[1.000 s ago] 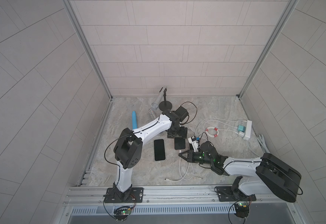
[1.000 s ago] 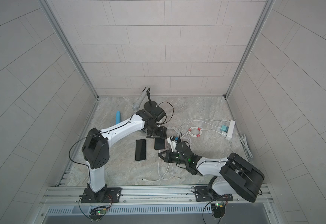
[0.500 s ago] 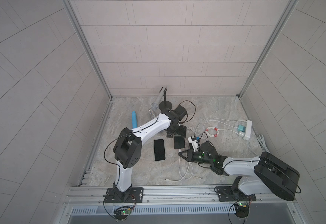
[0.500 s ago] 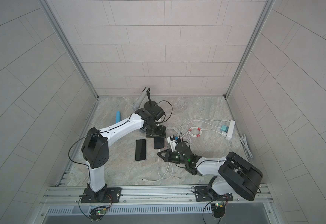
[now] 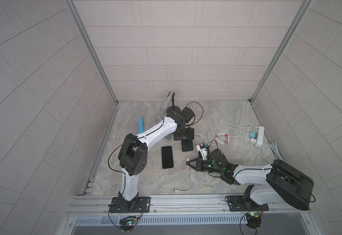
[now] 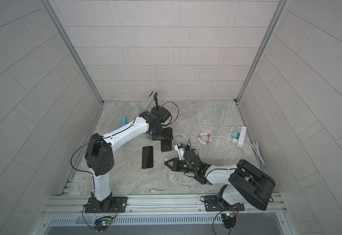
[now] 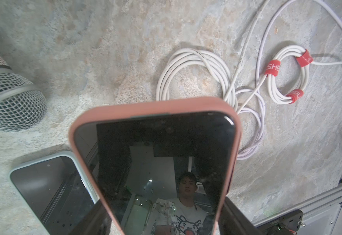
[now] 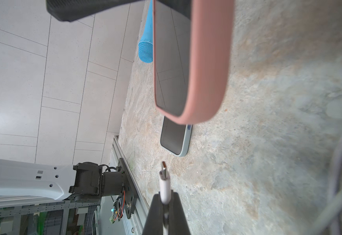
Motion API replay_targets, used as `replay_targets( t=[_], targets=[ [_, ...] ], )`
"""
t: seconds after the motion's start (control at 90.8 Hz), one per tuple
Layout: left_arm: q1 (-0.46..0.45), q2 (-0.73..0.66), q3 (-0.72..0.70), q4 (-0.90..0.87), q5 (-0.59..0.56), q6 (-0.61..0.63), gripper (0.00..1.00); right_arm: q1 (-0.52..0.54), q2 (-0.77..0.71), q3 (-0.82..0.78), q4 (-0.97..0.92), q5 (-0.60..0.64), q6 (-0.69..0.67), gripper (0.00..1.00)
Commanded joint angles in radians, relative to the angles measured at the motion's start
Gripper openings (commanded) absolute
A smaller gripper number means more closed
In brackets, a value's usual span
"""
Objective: Unplug the charging cable from the phone
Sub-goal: Remove the charging cable from the phone, then place the phone at the center of the board.
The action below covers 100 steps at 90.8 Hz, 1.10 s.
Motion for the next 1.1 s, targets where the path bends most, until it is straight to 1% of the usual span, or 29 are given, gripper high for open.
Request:
replay_targets(
  t=[0.0,0.22,0.671,1.09],
  targets=[
    [0.003,0.005,0.032,0.002,-0.002,0.013,0.00,0.004,0.003,-0.014,0.011,-0.006,-0.001,0.00],
    [0.003,0.013,0.013,-0.001,-0.009,0.017,0.00,0.004,-0.031,-0.017,-0.029,0.009,-0.012,0.00],
    [-0.002,0.015,-0.109,0.050,0.006,0.016,0.00,-0.014,-0.193,-0.007,-0.217,0.068,-0.077,0.00],
    [-0.041,0.044,-0.201,0.098,-0.002,0.012,0.00,-0.041,-0.224,-0.015,-0.256,0.075,-0.078,0.00]
  ],
)
